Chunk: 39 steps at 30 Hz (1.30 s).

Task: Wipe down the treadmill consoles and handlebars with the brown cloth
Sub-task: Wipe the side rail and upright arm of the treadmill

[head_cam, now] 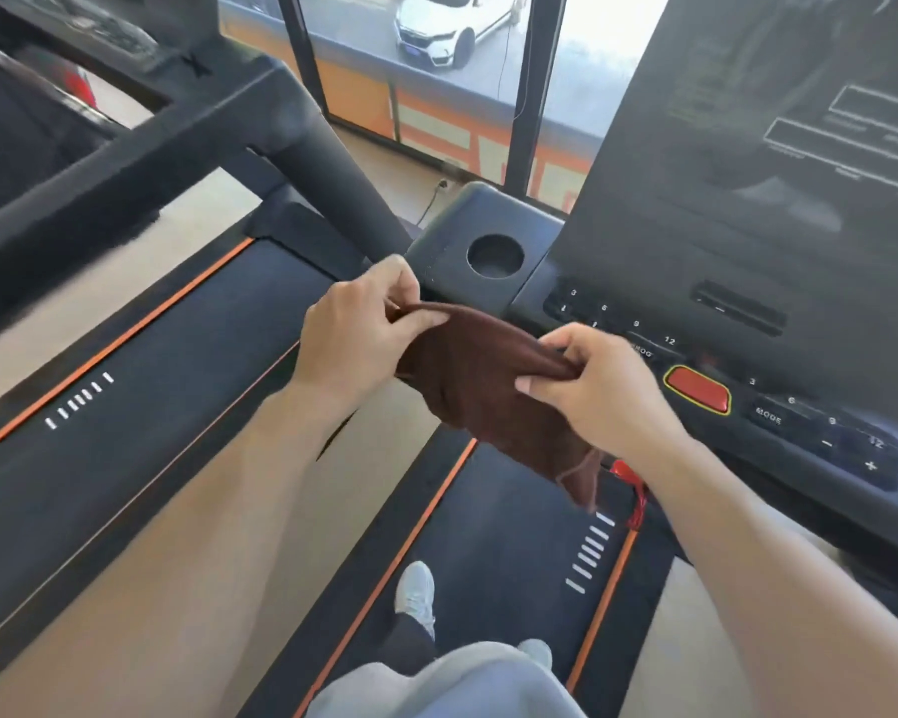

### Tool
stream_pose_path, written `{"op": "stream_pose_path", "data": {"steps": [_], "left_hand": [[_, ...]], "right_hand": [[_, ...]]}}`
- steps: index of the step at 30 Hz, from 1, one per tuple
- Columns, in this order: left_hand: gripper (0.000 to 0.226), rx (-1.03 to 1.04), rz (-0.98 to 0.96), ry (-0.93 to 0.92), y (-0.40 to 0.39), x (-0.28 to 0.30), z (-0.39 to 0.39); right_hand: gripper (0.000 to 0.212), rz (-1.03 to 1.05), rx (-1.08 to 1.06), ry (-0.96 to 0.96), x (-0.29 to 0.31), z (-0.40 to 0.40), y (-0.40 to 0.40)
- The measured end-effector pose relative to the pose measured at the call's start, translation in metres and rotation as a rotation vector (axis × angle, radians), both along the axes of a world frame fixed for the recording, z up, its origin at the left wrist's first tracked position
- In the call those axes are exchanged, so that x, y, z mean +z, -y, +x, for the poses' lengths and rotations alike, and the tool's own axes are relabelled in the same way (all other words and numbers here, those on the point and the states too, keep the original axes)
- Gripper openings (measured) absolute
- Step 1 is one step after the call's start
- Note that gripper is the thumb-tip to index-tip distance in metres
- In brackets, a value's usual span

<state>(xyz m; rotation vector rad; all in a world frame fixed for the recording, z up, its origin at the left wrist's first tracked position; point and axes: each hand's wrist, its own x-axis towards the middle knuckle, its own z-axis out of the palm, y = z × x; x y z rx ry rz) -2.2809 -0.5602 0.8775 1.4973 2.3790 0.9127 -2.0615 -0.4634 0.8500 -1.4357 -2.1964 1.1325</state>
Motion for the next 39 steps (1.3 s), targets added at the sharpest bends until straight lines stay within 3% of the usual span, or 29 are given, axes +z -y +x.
{"op": "stream_pose_path", "data": {"steps": [3,4,6,8,12,14,18,20,23,28,36,39], "left_hand": [[0.023,0.017,0.105,0.094,-0.016,-0.005,-0.014],[0.03,0.032,0.113,0.121,-0.019,-0.01,-0.018],[0.04,0.042,0.092,0.15,-0.018,-0.025,-0.026],[0.035,0.059,0.074,0.224,-0.006,-0.044,-0.03],[0.023,0.094,0.022,0.379,0.039,-0.086,-0.031],[0.021,0.114,-0.042,0.448,0.062,-0.102,-0.035],[0.022,0.15,-0.184,0.551,0.091,-0.122,-0.044],[0.025,0.146,-0.225,0.576,0.094,-0.127,-0.045],[0.032,0.12,-0.251,0.616,0.086,-0.126,-0.036],[0.039,0.078,-0.3,0.59,0.072,-0.118,-0.005],[0.027,0.239,-0.314,0.602,0.101,-0.109,0.066],[0.026,0.284,-0.271,0.642,0.1,-0.116,0.107]], "right_hand": [[0.051,0.113,-0.009,0.217,0.0,-0.018,-0.017],[0.062,0.174,0.015,0.316,-0.006,-0.023,-0.016],[0.064,0.246,0.098,0.364,-0.024,-0.034,-0.004],[0.065,0.174,0.233,0.364,-0.05,-0.047,0.008],[0.095,0.136,0.54,0.5,-0.106,-0.084,0.02],[0.095,0.231,0.548,0.572,-0.121,-0.107,0.019],[0.066,0.254,0.479,0.53,-0.125,-0.146,0.008],[0.057,0.16,0.455,0.491,-0.121,-0.154,-0.003],[0.052,-0.145,0.413,0.387,-0.113,-0.159,-0.02],[0.06,-0.596,0.26,0.209,-0.094,-0.15,-0.026],[0.083,-0.756,0.171,0.282,-0.091,-0.075,-0.031],[0.078,-0.781,0.14,0.325,-0.095,-0.026,-0.033]]}}
